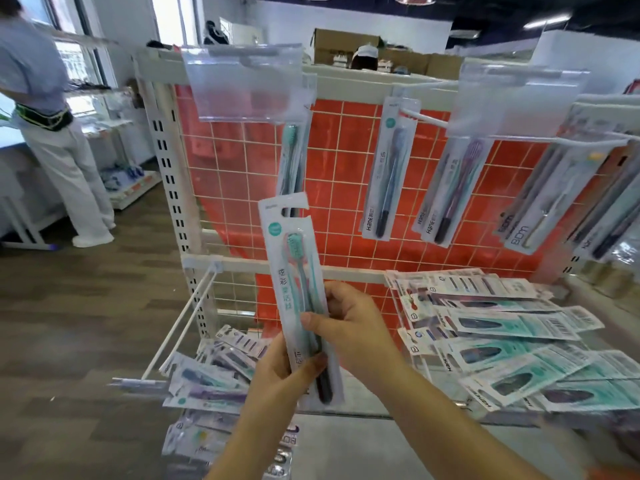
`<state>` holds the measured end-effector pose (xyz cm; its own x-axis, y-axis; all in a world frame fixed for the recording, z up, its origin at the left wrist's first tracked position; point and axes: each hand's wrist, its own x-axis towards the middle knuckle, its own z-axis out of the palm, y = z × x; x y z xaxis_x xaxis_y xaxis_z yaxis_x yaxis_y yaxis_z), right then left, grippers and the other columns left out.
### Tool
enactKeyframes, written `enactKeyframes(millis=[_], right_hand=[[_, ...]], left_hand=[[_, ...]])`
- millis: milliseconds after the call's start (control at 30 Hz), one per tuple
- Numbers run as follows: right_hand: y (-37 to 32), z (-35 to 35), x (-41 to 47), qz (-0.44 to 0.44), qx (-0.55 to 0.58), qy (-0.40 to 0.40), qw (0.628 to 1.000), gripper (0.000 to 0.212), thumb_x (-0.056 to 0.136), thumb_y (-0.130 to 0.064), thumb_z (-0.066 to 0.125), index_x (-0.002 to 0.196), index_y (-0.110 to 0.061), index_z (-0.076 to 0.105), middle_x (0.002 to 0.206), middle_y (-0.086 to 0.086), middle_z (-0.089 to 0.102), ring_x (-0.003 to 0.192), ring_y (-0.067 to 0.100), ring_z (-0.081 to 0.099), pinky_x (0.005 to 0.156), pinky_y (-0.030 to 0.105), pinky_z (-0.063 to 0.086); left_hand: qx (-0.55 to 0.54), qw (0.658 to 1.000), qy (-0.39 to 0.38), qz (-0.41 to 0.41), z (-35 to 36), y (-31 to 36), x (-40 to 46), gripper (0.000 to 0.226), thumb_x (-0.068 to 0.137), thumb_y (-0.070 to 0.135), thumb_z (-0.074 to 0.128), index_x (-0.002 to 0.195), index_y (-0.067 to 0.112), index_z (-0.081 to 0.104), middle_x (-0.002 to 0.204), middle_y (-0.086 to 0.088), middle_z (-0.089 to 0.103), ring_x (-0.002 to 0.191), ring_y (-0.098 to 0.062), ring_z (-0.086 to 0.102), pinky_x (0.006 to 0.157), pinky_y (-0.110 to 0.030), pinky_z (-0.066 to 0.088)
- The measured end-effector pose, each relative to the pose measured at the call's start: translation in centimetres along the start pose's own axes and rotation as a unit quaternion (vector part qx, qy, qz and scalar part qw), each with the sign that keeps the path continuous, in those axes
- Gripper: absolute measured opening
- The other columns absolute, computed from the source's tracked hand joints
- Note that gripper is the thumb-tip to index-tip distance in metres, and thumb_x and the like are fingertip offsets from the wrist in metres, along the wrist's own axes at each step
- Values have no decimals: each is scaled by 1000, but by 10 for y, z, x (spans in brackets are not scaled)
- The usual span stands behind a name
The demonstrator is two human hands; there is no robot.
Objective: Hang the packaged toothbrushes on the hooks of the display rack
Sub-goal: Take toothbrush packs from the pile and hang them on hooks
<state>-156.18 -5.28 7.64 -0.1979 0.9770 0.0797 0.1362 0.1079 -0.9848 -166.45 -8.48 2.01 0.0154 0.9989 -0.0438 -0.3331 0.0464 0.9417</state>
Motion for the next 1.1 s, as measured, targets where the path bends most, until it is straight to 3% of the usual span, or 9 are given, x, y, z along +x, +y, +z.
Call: enactKeyframes(millis=[100, 167, 200, 300, 400, 733, 933, 1033, 1100], right_hand=[[-10, 12, 14, -8, -45, 5, 999, 23, 87, -6, 62, 101, -24, 57, 102, -7, 64, 98, 13, 62, 77, 22, 54], [-20, 18, 22, -19, -56, 4, 998, 22, 88, -7, 61, 104, -21, 58, 99, -9, 63, 93, 9, 60, 71, 19, 53], [-24, 20, 25, -31, -69, 7, 997, 23, 88, -7, 61, 106, -20, 59, 99, -9, 62, 91, 8, 59, 68, 17, 51], [-40, 23, 35, -53, -73, 17, 996, 25, 88, -8, 61, 112, -15, 58, 100, -6, 63, 89, 9, 60, 67, 14, 49], [-53, 24, 41, -79, -76, 26, 994, 21, 88, -12, 62, 109, -16, 58, 98, -4, 64, 85, 9, 61, 64, 14, 49], [-59, 19, 53, -152, -48, 92, 983, 13, 90, -12, 60, 91, -24, 55, 86, -4, 63, 80, 11, 61, 69, 22, 54], [-45, 17, 58, -140, -23, 141, 980, 11, 93, -13, 55, 102, -16, 50, 102, 2, 63, 92, 15, 63, 76, 25, 56], [-42, 18, 59, -140, -8, 154, 978, 10, 93, -12, 54, 101, -18, 51, 102, 1, 63, 91, 14, 63, 70, 16, 54], [-41, 19, 63, -124, 5, 155, 980, 10, 93, -11, 54, 102, -16, 51, 102, 4, 63, 91, 16, 63, 69, 19, 55]], left_hand=[[99, 995, 25, -24, -15, -3, 1, 13, 81, 20, 66, 93, 15, 61, 72, 1, 72, 64, -12, 67, 56, -25, 54], [245, 969, 27, -9, -28, -7, 0, 23, 80, 40, 69, 90, 21, 61, 67, 3, 68, 62, -12, 64, 67, -34, 56], [343, 939, 21, 4, -34, -7, -1, 21, 83, 42, 64, 91, 23, 60, 67, 3, 65, 64, -12, 63, 71, -34, 55], [634, 770, 26, 67, -47, -3, -4, 22, 93, 40, 46, 109, 27, 53, 92, 9, 62, 84, -9, 60, 78, -26, 50], [681, 725, 33, 102, -51, 2, -4, 29, 96, 42, 37, 117, 27, 49, 109, 12, 60, 96, -6, 59, 84, -22, 49], [714, 687, 45, 129, -61, 0, 7, 30, 97, 40, 36, 117, 26, 53, 107, 11, 62, 95, -8, 59, 70, -18, 41], [701, 700, 50, 124, -64, 5, 12, 31, 97, 41, 36, 118, 27, 53, 108, 11, 63, 96, -8, 60, 81, -23, 50], [696, 704, 50, 131, -65, 5, 14, 30, 97, 41, 37, 119, 28, 53, 107, 12, 63, 95, -6, 60, 82, -22, 50], [689, 710, 50, 135, -65, 5, 15, 30, 96, 41, 38, 118, 27, 53, 105, 11, 63, 94, -7, 60, 81, -23, 50]])
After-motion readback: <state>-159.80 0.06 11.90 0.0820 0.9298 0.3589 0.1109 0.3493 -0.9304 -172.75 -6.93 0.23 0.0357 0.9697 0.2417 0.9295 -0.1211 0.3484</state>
